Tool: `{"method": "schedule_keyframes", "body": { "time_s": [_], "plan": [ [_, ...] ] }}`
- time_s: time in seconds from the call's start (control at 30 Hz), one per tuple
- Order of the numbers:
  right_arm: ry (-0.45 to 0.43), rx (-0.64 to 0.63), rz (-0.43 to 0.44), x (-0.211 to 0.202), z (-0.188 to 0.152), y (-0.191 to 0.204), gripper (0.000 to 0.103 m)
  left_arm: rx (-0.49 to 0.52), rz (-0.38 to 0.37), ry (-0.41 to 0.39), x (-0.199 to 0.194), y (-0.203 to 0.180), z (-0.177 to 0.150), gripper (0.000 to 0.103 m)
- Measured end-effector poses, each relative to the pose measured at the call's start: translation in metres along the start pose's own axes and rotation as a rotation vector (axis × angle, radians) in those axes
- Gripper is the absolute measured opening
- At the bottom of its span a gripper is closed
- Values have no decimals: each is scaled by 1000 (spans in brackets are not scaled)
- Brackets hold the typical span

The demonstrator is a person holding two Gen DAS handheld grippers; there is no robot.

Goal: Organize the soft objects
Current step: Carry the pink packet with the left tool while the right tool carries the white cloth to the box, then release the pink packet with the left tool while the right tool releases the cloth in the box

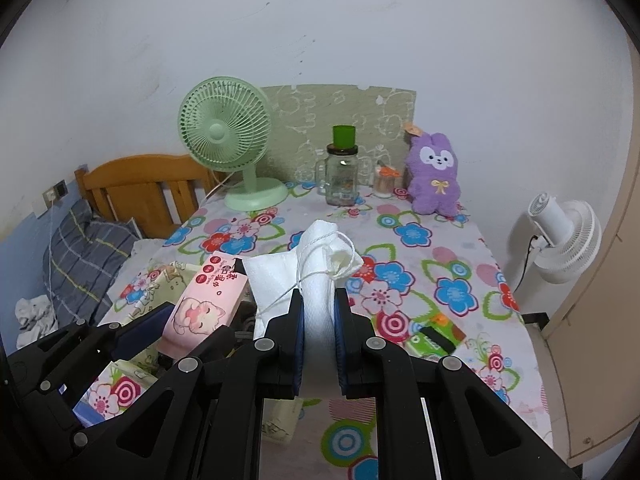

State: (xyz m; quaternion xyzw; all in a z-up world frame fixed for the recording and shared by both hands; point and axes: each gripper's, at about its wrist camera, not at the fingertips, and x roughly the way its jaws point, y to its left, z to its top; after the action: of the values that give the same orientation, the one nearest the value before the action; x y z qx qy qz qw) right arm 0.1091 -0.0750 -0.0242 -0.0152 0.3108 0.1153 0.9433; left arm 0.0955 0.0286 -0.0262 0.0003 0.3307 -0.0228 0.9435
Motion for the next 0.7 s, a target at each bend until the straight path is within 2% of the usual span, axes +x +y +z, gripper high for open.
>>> {"method": "schedule_keyframes", "body": {
  "time_s": [0.7],
  "plan": [
    [72, -40, 78, 43, -5, 38, 16, -34, 63, 60, 30, 43, -13, 38]
  ]
}}
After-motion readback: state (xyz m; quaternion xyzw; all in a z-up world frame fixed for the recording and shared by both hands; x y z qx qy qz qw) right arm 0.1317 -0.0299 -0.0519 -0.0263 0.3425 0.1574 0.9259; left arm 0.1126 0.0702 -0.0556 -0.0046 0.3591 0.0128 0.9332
